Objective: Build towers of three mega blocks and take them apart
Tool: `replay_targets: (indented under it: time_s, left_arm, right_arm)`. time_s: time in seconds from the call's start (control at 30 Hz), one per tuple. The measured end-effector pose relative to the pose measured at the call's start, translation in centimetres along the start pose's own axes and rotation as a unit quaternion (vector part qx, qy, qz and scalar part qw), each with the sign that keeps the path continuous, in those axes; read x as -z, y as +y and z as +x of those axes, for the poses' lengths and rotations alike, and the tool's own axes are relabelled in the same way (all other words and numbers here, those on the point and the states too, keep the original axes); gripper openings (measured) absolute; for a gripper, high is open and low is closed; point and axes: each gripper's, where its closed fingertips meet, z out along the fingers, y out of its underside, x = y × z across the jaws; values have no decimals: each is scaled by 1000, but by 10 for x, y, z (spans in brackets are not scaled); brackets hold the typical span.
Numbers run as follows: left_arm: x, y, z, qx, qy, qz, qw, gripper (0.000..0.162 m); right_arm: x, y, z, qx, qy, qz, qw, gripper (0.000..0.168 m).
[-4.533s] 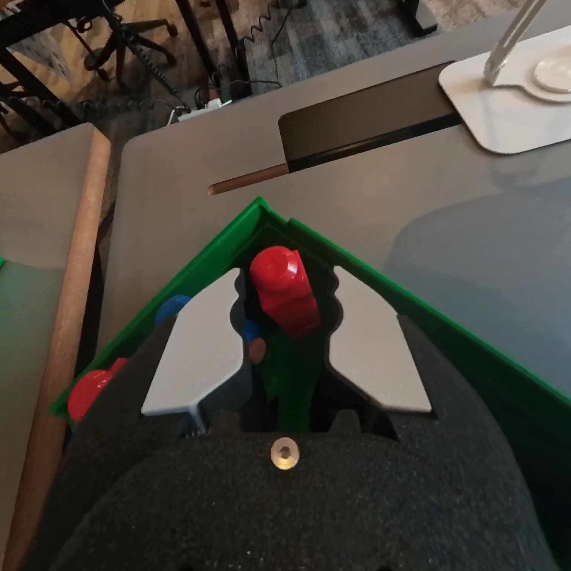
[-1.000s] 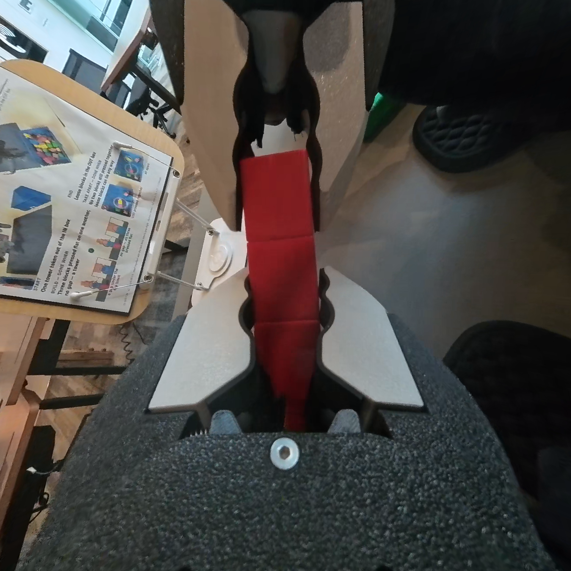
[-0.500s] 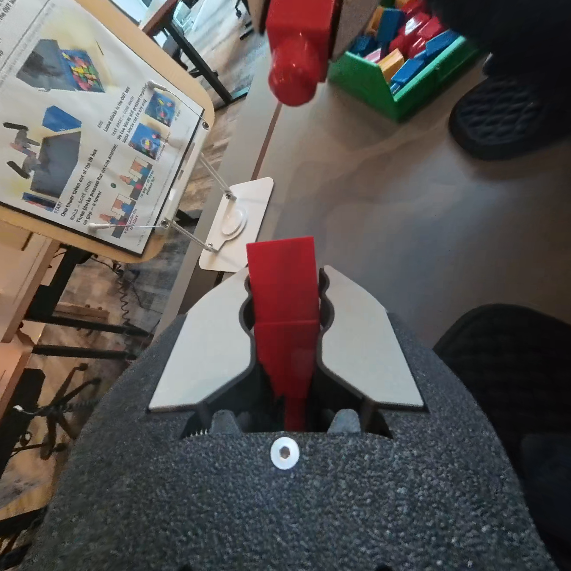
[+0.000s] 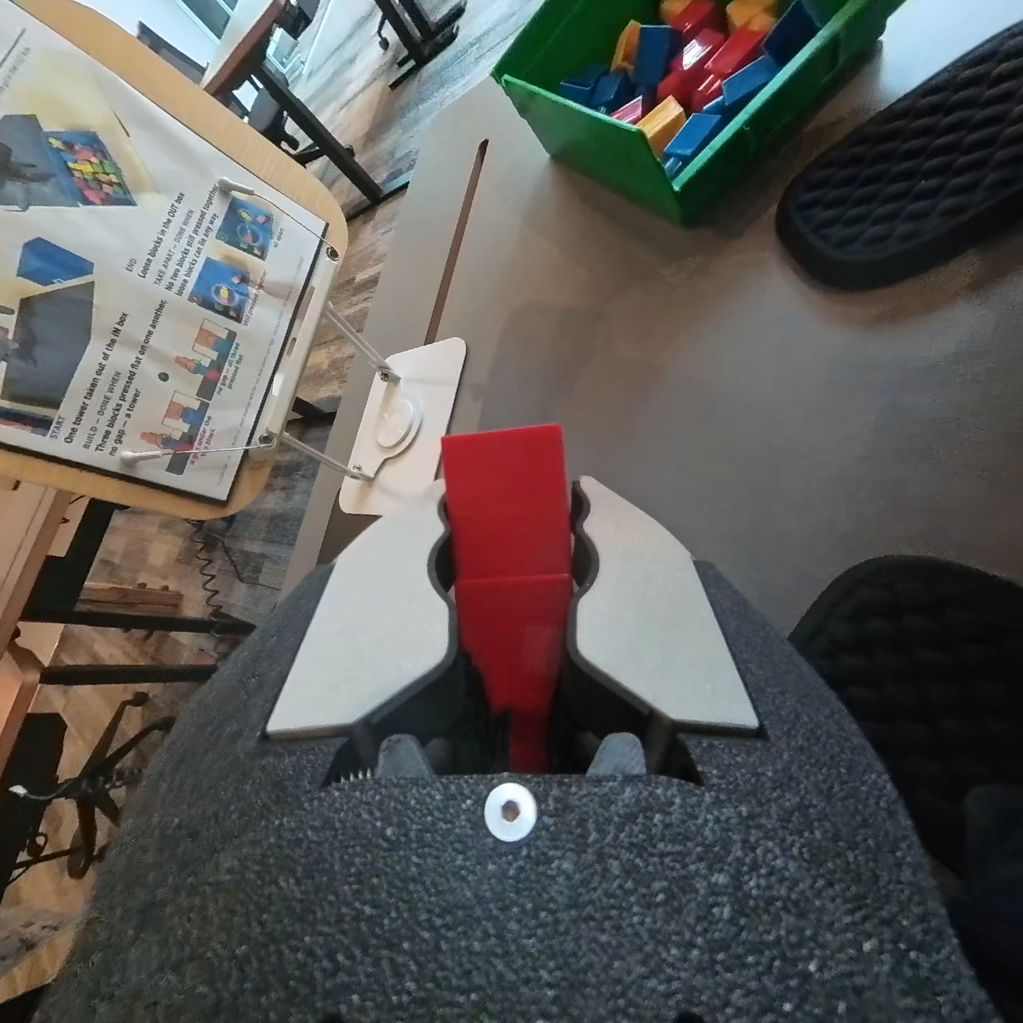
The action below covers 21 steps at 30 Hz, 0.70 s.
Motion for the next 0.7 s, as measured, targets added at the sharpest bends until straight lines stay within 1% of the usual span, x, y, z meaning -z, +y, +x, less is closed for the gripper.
replay_targets:
  time_s: [0.07,0.13,0.23,0.33,0.43,0.5,0.53,0.7]
  left_arm:
    - [-4,2,0,1,5,-4,1000,39]
    - [-8,2,1,0,9,-6,1000,39]
    - [-12,0,1,-4,13,-1,1000,39]
    - [-15,0,3,-7,18,-2,1000,39]
    - [-17,1,2,-8,18,-4,1000,39]
    - [-18,1,3,-9,18,-5,1000,39]
    - [-18,0,3,-9,20,-3,1000,39]
    - [-24,-5,8,-19,28,-8,999,39]
  right_arm:
    - [15,52,-4,-45,-3,-83,996,38]
    - [26,108,-13,-95,-9,-174,980,38]
    - [32,187,-23,-155,-1,-294,943,39]
    - [30,246,-25,-211,20,-369,905,38]
    - [34,283,-29,-236,28,-438,867,39]
    - [46,300,-34,-236,35,-492,837,38]
    - [49,304,-34,-236,43,-508,828,38]
    - [48,319,-44,-234,74,-536,808,39]
